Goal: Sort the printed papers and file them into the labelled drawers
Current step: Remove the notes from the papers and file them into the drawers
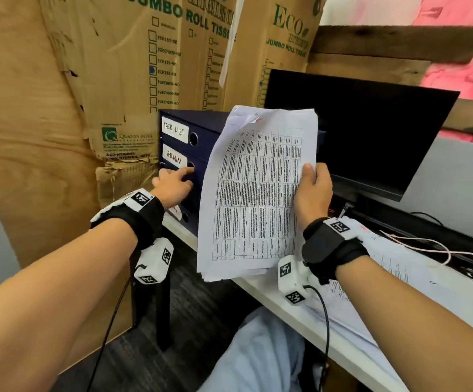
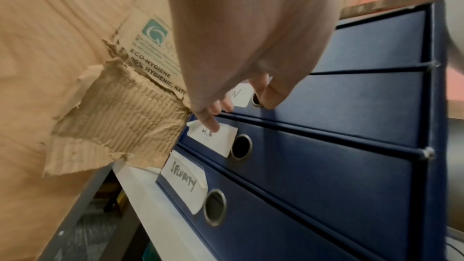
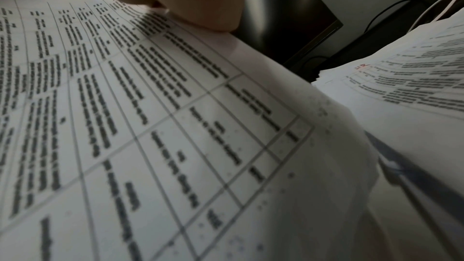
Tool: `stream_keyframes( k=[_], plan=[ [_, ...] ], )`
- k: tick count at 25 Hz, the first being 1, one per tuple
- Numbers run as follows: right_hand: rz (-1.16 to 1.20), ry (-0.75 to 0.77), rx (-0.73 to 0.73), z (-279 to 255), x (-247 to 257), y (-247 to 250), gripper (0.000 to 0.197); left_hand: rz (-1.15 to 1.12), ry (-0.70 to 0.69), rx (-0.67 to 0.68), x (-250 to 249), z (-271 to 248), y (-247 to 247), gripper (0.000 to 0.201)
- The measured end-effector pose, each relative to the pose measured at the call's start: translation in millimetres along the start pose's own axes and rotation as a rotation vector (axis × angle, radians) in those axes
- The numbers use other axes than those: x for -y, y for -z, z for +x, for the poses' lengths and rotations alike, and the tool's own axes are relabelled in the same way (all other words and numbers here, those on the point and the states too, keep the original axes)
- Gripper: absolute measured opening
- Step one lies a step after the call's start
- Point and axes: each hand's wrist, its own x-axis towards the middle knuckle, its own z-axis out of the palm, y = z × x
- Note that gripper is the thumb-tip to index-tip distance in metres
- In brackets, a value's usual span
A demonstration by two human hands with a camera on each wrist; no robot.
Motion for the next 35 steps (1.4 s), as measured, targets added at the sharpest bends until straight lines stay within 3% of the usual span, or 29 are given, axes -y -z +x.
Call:
stream_keyframes(
  k=[5, 8, 12, 15, 17, 19, 21, 23, 25, 27, 29, 31, 32, 35],
  plan=[
    [0.021, 0.040, -0.012, 4, 24, -9, 0.022, 0.047, -0.019, -0.011, 21, -23, 53, 0.019],
    [0.034, 0.079, -0.016, 12, 43, -20, 0.021, -0.061, -0.005, 0.089, 31, -45, 95, 0.011],
    [0.036, 0.087, 0.027, 16, 76, -43, 0.020, -0.044, -0.018, 0.227, 31, -80, 142, 0.030],
    [0.014, 0.112, 0.041, 16, 106, -61, 0.022, -0.009, 0.032, 0.374, 39, -94, 169, 0.058],
    [0.016, 0.101, 0.053, 15, 128, -75, 0.022, 0.053, 0.046, 0.383, 39, -101, 179, 0.047],
    [0.055, 0.052, 0.056, 16, 146, -88, 0.023, 0.106, -0.037, 0.303, 39, -101, 192, 0.059],
    [0.075, 0.006, 0.049, 13, 157, -98, 0.025, -0.009, -0.158, 0.291, 38, -107, 206, 0.085],
    [0.057, -0.059, 0.069, 8, 162, -105, 0.026, -0.271, -0.218, 0.336, 38, -115, 216, 0.096],
    [0.053, -0.136, 0.158, 1, 159, -110, 0.035, -0.503, -0.167, 0.343, 40, -123, 222, 0.087],
    [0.078, -0.217, 0.349, -7, 152, -116, 0.037, -0.539, -0.096, 0.265, 49, -126, 228, 0.076],
    [0.120, -0.317, 0.570, -12, 143, -118, 0.031, -0.502, 0.006, 0.151, 57, -126, 234, 0.054],
    [0.210, -0.446, 0.721, -16, 139, -113, 0.009, -0.545, 0.097, -0.011, 62, -125, 241, 0.024],
    [0.184, -0.498, 0.790, -19, 139, -107, 0.007, -0.596, 0.150, -0.095, 63, -124, 244, 0.015],
    [0.001, -0.632, 1.071, -30, 140, -92, 0.011, -0.709, 0.257, -0.257, 64, -117, 252, 0.009]
  ],
)
